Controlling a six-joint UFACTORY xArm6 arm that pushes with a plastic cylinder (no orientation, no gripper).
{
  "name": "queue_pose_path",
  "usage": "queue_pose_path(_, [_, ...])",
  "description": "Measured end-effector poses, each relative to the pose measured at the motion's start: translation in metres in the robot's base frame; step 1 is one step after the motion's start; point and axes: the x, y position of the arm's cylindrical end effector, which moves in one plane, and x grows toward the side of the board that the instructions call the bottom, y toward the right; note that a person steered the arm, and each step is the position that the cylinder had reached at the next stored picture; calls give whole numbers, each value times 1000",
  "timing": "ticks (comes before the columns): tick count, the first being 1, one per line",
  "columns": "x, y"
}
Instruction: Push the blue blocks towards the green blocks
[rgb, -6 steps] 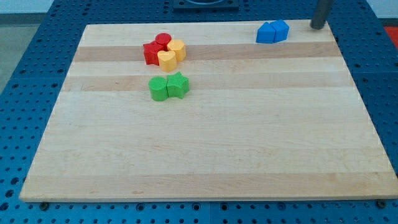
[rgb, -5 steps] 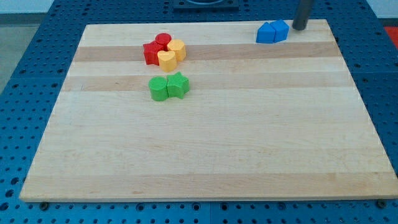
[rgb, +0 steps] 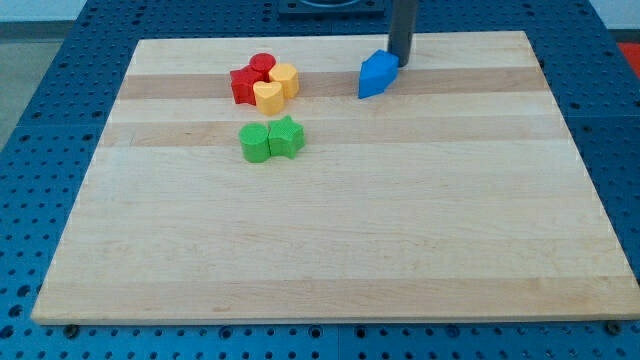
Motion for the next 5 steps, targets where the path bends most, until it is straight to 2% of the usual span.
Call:
queue_pose_path(1, [15,-24])
queue_pose_path(3, [59,-35])
queue_pose_path(5, [76,-85])
